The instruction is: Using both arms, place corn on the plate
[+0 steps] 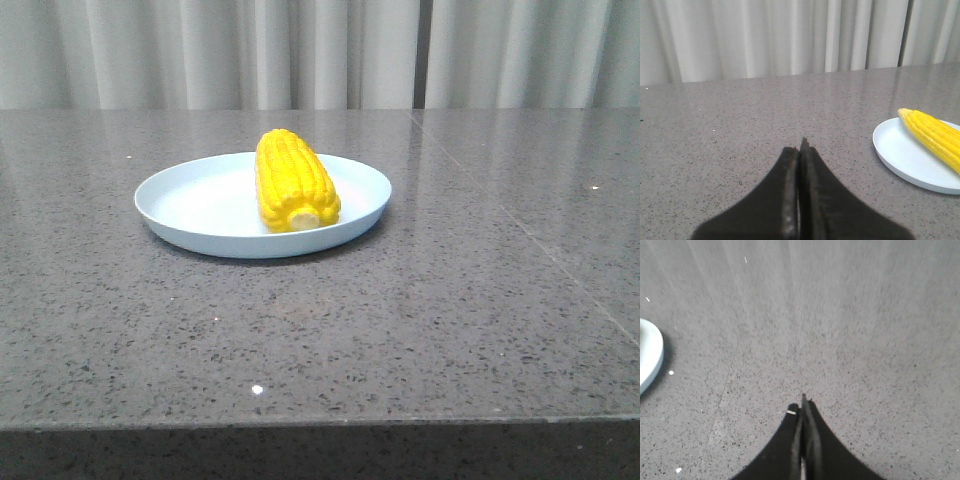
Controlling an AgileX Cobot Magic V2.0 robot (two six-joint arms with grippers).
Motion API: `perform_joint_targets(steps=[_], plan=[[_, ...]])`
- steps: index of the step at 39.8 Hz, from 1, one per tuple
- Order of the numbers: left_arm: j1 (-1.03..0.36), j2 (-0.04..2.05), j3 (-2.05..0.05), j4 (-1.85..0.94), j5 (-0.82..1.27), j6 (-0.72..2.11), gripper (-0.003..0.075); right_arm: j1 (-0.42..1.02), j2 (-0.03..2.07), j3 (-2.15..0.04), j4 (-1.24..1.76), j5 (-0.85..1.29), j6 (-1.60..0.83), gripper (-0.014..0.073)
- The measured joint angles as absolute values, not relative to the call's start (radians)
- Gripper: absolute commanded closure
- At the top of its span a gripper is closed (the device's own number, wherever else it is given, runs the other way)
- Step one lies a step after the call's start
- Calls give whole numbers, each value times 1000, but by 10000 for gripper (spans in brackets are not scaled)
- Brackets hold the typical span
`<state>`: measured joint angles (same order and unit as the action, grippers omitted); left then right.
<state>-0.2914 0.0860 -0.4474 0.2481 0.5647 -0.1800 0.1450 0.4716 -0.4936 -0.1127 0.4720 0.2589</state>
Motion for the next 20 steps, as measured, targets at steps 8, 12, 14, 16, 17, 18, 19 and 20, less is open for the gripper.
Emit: perform_joint_targets(steps=[8, 12, 14, 16, 17, 18, 19, 20], plan=[[-291, 86, -447, 248, 565, -180, 741, 145, 234, -363, -121, 409, 259, 656], [-291, 86, -447, 248, 565, -180, 741, 145, 172, -348, -121, 393, 259, 656], [-291, 86, -447, 248, 565, -180, 741, 145, 160, -348, -121, 386, 259, 656], [-291, 86, -447, 248, 565, -180, 741, 145, 155, -348, -121, 384, 259, 656], [-291, 86, -447, 248, 565, -180, 741, 145, 153, -348, -121, 384, 259, 656], [-291, 86, -447, 248, 565, -180, 741, 145, 153, -348, -121, 382, 259, 656], [-291, 86, -447, 248, 565, -180, 741, 145, 153, -348, -121, 383, 259, 656], [-291, 86, -447, 248, 565, -180, 741, 145, 153, -348, -121, 383, 259, 656]])
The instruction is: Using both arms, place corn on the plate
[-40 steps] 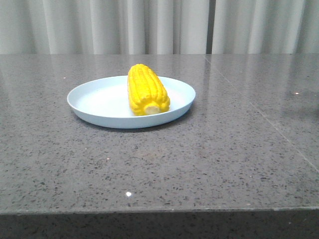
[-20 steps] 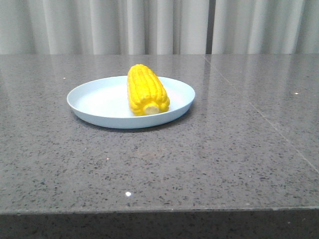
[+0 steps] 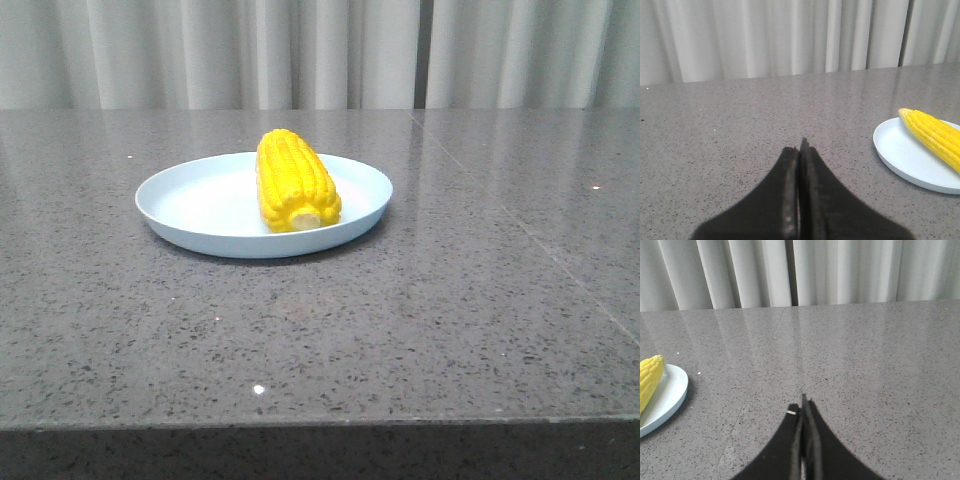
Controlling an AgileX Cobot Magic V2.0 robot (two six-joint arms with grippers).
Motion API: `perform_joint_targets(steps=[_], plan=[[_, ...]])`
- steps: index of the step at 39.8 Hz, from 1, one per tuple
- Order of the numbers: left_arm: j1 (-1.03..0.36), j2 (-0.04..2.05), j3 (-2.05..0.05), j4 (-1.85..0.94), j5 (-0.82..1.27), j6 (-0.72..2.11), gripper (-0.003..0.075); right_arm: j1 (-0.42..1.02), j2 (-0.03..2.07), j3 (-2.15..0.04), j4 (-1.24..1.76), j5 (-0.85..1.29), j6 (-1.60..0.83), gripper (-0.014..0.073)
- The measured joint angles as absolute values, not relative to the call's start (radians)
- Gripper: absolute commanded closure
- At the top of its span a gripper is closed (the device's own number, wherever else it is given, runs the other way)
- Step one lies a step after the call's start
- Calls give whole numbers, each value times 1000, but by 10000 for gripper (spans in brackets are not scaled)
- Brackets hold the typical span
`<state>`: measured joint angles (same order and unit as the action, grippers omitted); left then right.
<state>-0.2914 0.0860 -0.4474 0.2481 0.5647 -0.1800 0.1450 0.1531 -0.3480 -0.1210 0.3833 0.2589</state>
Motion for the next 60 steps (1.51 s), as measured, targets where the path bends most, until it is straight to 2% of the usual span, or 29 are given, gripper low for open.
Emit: perform_joint_targets(steps=[26, 35, 43, 52, 60], plan=[[-291, 86, -445, 248, 565, -180, 741, 145, 153, -348, -121, 379, 257, 656], [-285, 50, -373, 215, 397, -142, 741, 145, 153, -347, -121, 379, 257, 656], [-170, -4, -247, 38, 318, 0, 741, 145, 153, -347, -121, 379, 257, 656], [5, -4, -80, -37, 201, 15, 741, 145, 153, -347, -121, 379, 257, 656], [37, -4, 4, -46, 163, 19, 741, 145, 153, -347, -123, 379, 257, 656]])
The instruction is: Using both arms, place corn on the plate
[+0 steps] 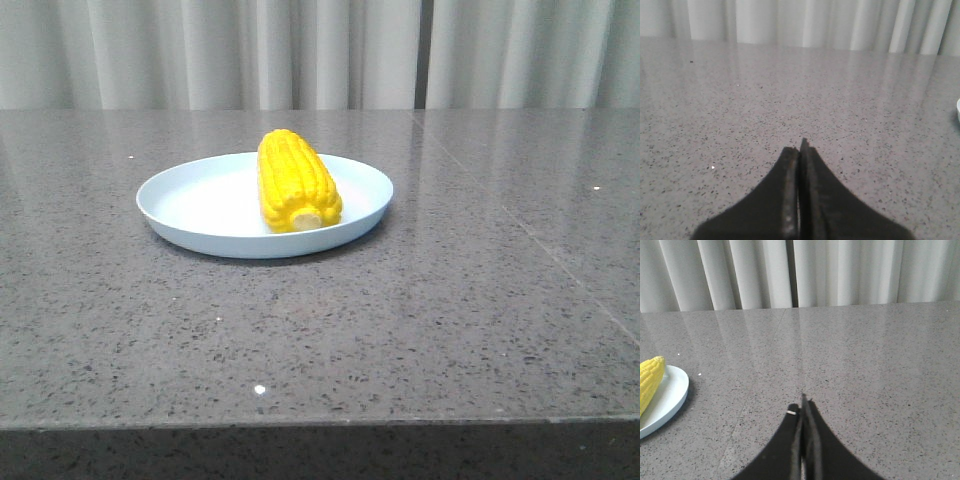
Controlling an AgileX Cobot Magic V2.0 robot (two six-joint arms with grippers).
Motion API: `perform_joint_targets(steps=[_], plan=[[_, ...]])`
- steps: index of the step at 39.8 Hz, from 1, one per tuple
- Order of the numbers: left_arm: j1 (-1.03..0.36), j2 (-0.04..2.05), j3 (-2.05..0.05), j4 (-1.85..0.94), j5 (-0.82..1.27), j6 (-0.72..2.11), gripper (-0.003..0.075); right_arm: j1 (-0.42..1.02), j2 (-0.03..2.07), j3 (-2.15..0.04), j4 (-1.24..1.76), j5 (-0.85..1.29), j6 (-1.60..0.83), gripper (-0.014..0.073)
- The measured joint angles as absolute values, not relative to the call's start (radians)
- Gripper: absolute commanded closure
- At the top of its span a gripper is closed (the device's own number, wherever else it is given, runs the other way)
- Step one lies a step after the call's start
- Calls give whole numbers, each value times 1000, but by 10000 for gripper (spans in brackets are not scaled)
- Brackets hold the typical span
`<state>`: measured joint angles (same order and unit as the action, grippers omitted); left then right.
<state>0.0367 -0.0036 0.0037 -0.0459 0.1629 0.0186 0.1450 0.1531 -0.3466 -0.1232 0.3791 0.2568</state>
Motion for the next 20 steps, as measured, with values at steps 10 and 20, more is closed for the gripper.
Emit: perform_joint_targets(steps=[10, 20], plan=[[39, -4, 4, -48, 152, 19, 741, 145, 153, -347, -123, 379, 257, 656], [39, -4, 4, -48, 150, 19, 741, 145, 153, -347, -123, 379, 257, 656]])
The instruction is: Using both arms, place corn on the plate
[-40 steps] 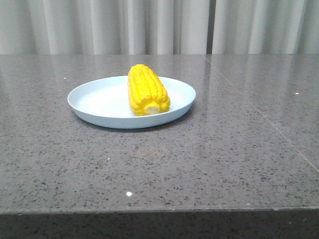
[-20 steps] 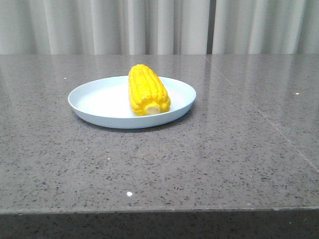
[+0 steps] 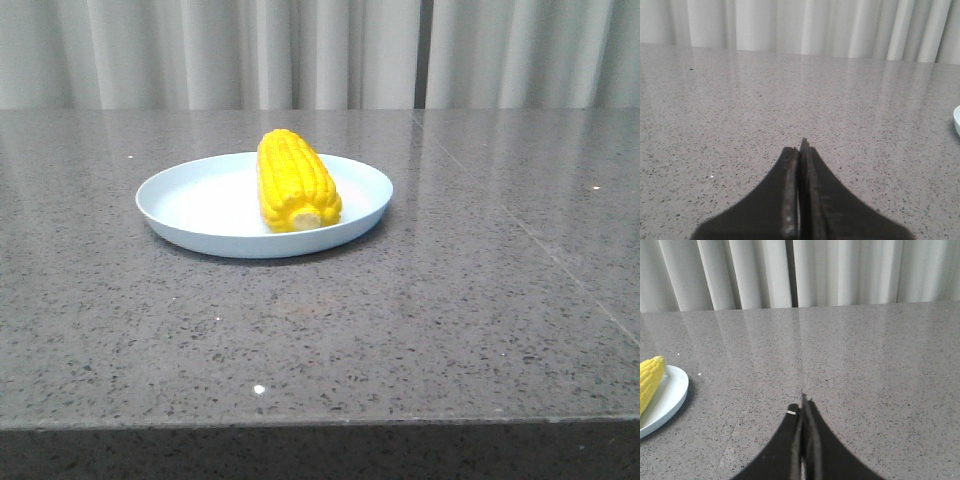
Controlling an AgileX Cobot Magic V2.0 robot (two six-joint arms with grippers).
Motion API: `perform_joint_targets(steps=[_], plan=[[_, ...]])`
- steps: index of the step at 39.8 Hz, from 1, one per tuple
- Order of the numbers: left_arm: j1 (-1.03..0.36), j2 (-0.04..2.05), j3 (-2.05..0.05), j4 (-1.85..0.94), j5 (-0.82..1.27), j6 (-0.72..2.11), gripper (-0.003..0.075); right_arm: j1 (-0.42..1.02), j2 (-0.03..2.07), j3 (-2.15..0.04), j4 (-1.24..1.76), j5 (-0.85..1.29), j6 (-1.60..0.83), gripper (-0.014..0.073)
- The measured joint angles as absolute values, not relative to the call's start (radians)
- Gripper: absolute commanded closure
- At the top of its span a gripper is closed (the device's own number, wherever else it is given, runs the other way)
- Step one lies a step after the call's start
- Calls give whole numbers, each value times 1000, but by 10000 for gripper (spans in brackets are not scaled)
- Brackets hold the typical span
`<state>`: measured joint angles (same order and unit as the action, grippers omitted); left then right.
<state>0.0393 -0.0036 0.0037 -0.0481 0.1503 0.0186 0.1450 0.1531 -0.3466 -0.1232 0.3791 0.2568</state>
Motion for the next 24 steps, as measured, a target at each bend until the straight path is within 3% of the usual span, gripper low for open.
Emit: perform_joint_targets(steps=[24], plan=[[39, -4, 4, -48, 150, 19, 741, 144, 152, -320, -125, 370, 222, 656]])
